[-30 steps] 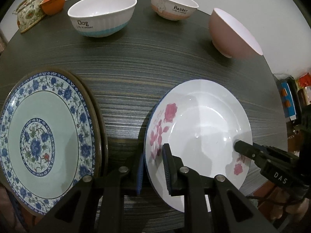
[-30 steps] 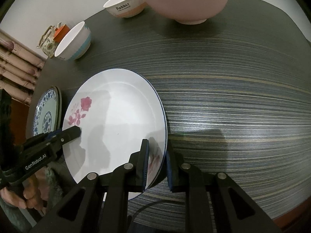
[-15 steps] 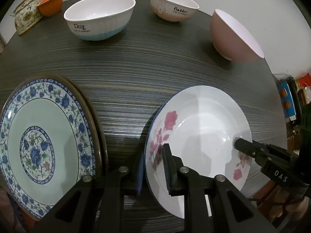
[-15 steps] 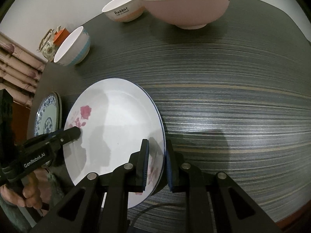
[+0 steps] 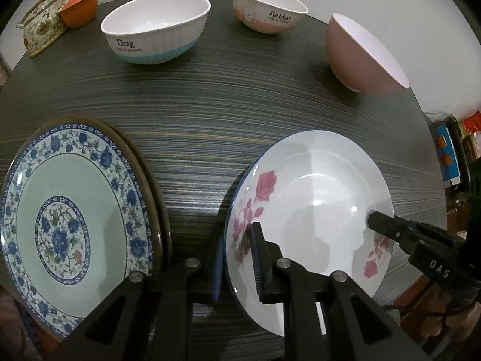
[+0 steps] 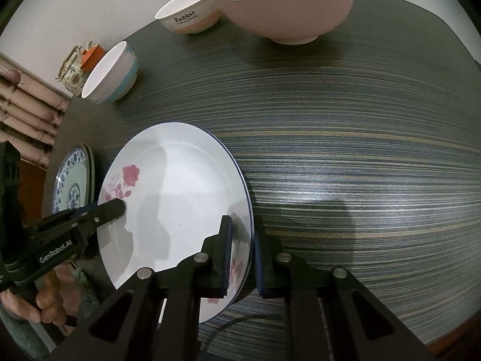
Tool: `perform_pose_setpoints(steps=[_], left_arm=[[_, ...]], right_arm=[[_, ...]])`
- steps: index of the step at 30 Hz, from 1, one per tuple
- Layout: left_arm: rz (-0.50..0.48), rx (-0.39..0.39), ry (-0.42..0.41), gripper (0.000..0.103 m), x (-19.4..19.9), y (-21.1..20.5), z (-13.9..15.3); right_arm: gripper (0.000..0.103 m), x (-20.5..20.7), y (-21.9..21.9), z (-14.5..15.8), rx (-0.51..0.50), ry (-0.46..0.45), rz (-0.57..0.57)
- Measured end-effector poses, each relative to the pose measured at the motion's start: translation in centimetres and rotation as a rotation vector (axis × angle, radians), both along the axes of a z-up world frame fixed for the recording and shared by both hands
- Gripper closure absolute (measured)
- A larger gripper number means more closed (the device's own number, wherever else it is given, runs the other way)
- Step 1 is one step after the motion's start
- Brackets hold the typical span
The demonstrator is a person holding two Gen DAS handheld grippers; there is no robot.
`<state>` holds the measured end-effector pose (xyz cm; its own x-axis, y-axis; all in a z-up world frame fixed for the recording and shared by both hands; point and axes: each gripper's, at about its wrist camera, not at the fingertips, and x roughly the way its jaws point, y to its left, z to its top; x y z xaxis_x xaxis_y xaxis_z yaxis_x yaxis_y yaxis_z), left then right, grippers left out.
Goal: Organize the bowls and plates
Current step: 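Carry the pink-flowered white plate with the left gripper toward the blue-and-white plates, then lower the held plate onto the blue-and-white plate stack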
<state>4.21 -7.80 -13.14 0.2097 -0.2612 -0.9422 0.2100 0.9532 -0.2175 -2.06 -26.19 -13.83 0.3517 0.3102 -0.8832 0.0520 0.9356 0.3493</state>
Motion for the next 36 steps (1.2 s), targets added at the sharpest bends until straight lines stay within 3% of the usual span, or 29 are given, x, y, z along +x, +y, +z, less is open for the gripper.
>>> perform_pose_setpoints(steps=[20,36], left_arm=[[0.042,0.013,-0.052,0.086,-0.2,3.3,3.2],[0.194,0.045,-0.078,0.086,-0.6,14.0,6.2]], right_arm=[[0.090,0.9,1.8,2.9,-0.027,-0.058,0.028],[0.090,3.3,9.5,5.5,-0.038,-0.097,0.133]])
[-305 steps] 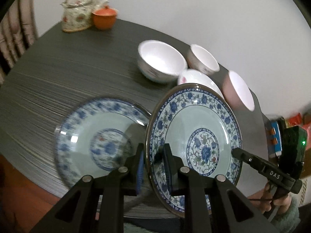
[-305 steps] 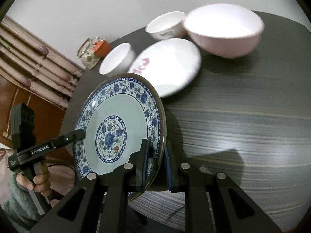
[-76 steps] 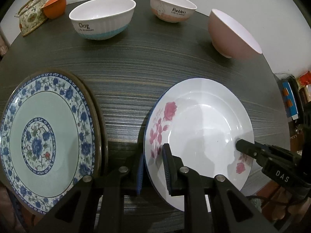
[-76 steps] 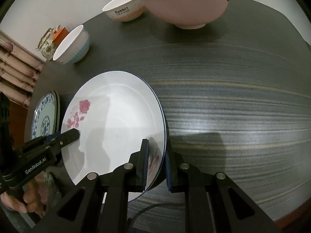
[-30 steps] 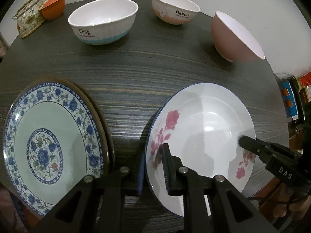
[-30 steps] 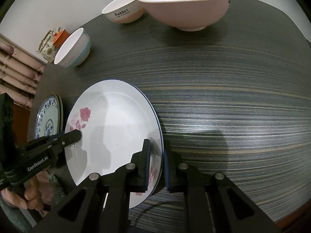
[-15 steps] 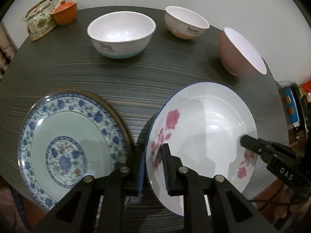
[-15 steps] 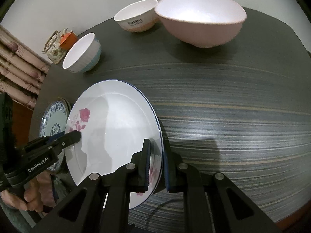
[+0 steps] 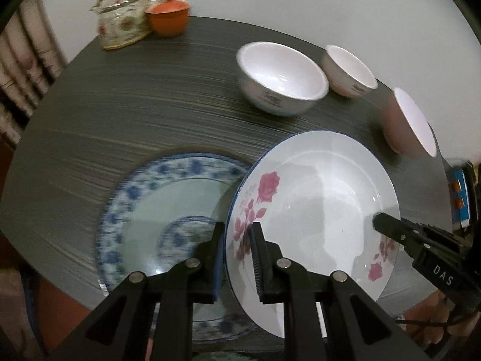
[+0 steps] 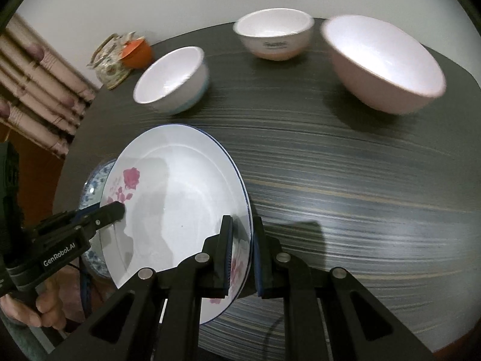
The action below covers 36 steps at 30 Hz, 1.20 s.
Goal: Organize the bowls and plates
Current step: 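Lower the held plate onto the blue-and-white plate stack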
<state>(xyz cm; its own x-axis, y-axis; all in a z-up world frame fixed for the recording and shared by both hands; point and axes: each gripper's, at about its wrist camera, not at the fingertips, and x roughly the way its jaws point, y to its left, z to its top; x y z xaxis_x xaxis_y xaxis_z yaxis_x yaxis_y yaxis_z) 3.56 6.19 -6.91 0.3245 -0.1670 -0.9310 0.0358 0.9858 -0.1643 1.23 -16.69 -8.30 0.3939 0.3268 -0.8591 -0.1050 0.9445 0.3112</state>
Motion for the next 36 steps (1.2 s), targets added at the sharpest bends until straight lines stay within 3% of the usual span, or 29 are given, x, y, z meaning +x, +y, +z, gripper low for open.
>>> perform_pose_setpoints(steps=[10,16,25,36], left_arm=[[0.102,0.025,0.008,0.087,-0.9,7.4,-0.2],[0.143,0.029,0.029,0.087,-1.3,9.6,-1.1],[0.165,0.031,0.043,0.087,-1.9,11.5,-1.9],[0.165,0.067,0.026,0.086,-1.0,10.4,-2.2]], right_arm=[[0.090,1.2,6.9,0.2,0.009,0.018,0.099],[0.090,1.8,9.9,-0.5,0.010,0.046,0.133],[0.090,1.9,12.4,-2.0,-0.002,0.093,0.160],[0.088,1.7,13.5,-2.1,-0.043,0.073,0.175]])
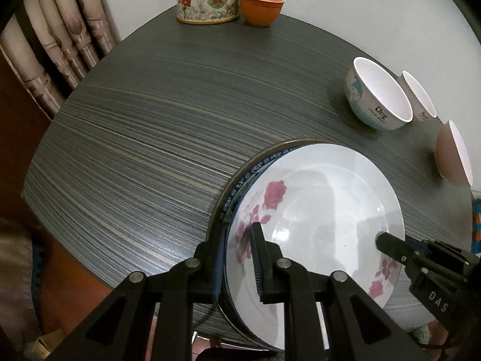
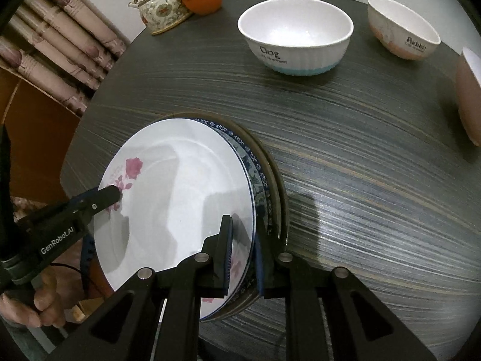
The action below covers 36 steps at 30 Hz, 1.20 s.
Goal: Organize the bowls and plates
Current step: 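Lower the held plate onto the blue-and-white plate stack, then open the left gripper and lift away from the plate stack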
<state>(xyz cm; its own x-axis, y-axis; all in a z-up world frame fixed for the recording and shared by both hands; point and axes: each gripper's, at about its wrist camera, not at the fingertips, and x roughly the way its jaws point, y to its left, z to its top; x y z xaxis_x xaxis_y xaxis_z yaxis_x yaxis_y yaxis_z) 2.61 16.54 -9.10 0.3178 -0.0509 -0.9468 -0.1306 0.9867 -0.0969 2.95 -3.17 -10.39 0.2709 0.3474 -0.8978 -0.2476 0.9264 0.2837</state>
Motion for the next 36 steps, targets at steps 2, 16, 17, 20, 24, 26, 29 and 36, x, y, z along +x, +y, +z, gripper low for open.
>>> perform_pose_setpoints(steps=[2,16,17,20,24,26,29,36], left_arm=[[0.005,0.004,-0.001,0.086,0.0,-0.1,0.1],[0.018,0.034,-0.011,0.086,0.1,-0.9,0.3],[0.020,0.035,-0.011,0.086,0.1,-1.0,0.4],[0.025,0.037,-0.015,0.084,0.0,-1.1,0.6],[0.013,0.050,-0.031,0.076,0.0,-1.9,1.2],[0.005,0.061,-0.041,0.074,0.0,-2.4,1.6],[-0.004,0.066,-0.049,0.072,-0.1,-3.1,2.1],[-0.036,0.068,-0.073,0.062,0.1,-5.3,3.1]], right_arm=[[0.087,-0.1,0.3,0.1,-0.012,-0.004,0.008],[0.066,-0.1,1.6,0.6,-0.046,-0.011,0.044],[0.066,-0.1,1.6,0.6,-0.045,-0.012,0.044],[0.064,-0.1,1.7,0.6,-0.041,-0.016,0.046],[0.061,-0.6,1.3,0.9,-0.023,-0.024,0.043],[0.059,-0.7,0.9,1.2,-0.013,-0.031,0.039],[0.056,-1.0,0.6,1.7,0.003,-0.048,0.038],[0.052,-1.4,-0.9,2.4,0.020,-0.063,0.014]])
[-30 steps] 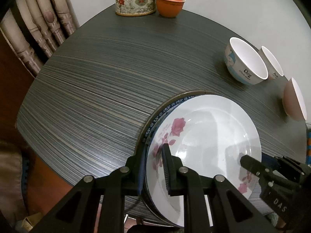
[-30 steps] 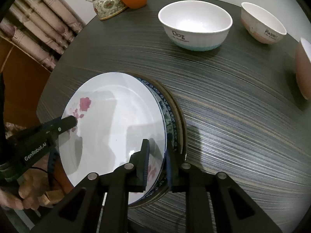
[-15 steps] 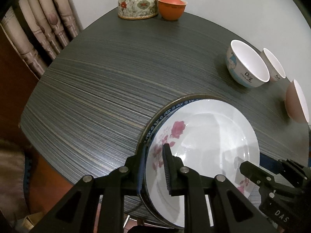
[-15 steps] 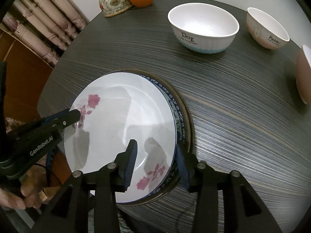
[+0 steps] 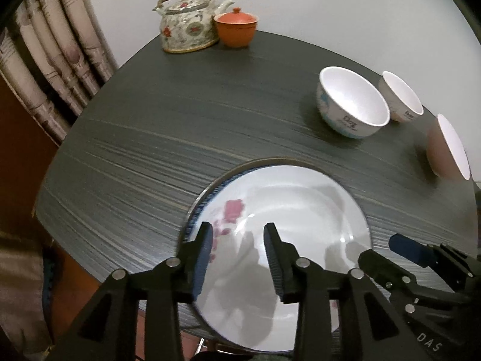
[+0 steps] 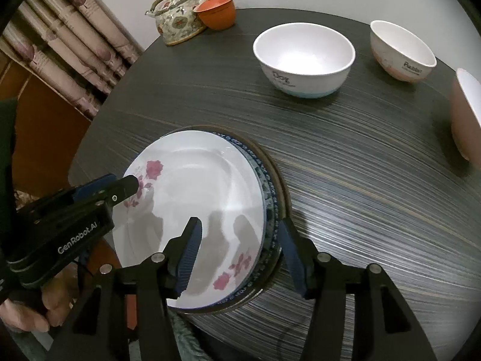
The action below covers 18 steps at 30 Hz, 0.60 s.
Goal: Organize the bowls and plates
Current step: 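Open the left gripper and lift away from the plate stack, then move the right gripper to the large pink-rimmed bowl rim and close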
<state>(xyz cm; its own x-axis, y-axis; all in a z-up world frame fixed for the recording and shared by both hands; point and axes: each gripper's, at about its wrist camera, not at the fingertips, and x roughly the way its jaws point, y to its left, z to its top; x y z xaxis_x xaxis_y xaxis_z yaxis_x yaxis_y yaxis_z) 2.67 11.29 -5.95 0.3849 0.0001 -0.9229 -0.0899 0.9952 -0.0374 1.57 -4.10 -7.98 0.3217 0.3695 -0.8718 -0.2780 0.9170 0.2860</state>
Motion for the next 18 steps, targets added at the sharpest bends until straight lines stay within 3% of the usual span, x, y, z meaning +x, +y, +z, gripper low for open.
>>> perform_pose_setpoints(steps=[18], left_arm=[[-0.165,-0.020,-0.016,0.051,1.1,-10.0,1.0]], right_arm=[[0.048,-0.5,-9.1,0.7,0.003,-0.029,-0.185]])
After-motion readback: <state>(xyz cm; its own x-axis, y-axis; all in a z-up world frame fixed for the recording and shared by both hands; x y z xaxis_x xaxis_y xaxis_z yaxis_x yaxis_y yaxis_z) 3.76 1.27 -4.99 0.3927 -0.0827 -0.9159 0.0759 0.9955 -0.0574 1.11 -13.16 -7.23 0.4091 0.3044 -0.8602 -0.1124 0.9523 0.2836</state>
